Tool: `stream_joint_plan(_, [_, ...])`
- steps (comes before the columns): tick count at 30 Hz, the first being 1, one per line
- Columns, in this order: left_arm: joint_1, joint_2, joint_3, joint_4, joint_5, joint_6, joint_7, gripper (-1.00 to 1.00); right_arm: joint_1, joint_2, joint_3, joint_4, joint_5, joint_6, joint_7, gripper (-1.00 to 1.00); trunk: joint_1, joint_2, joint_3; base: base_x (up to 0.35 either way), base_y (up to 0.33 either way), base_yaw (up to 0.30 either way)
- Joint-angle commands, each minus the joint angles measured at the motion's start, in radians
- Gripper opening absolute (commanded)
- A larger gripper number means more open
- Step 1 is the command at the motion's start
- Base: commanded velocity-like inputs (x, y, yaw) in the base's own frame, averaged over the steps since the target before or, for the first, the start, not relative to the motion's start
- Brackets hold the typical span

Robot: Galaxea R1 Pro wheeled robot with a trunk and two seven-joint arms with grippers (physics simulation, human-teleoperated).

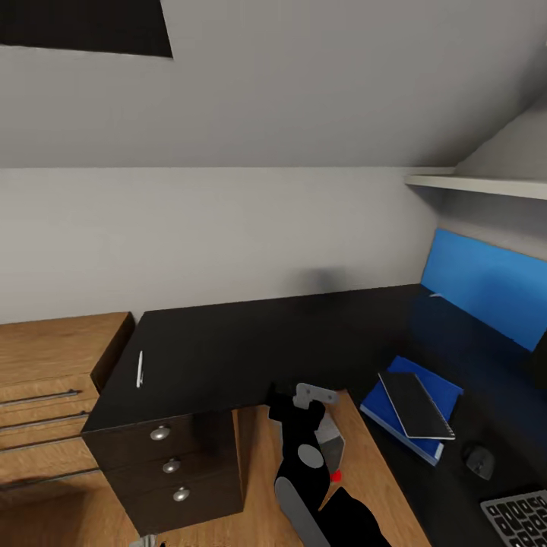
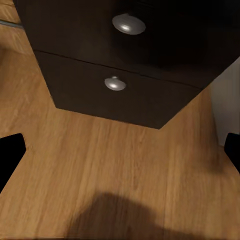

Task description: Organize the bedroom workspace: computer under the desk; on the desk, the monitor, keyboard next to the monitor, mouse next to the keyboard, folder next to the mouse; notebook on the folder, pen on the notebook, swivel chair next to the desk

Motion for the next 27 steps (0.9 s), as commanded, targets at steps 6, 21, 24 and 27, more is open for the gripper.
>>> stream_joint_plan(6, [0.003, 0.003, -0.003, -0.005, 0.015, -0.009, 0.004, 1.00, -0.001, 0.000, 0.005, -0.001, 0.006, 0.006, -0.007, 1.00, 0.000, -0.001, -0.007, 0.000, 0.000, 0.217])
stream_joint_plan(21, [0.003, 0.001, -0.003, -0.004, 0.014, -0.008, 0.003, 1.00, -0.001, 0.001, 0.052, 0.019, 0.019, -0.021, -0.007, 1.00, 0.000, -0.001, -0.022, 0.000, 0.000, 0.217])
stream_joint_plan(24, [0.003, 0.001, -0.004, -0.004, 0.014, -0.008, 0.003, 1.00, -0.001, 0.002, 0.053, 0.020, 0.020, -0.023, -0.007, 1.00, 0.000, -0.001, -0.025, 0.000, 0.000, 0.217])
stream_joint_plan(27, [0.003, 0.001, -0.004, -0.003, 0.014, -0.008, 0.003, 1.00, -0.001, 0.003, 0.053, 0.020, 0.020, -0.024, -0.007, 1.00, 0.000, -0.001, -0.028, 0.000, 0.000, 0.217])
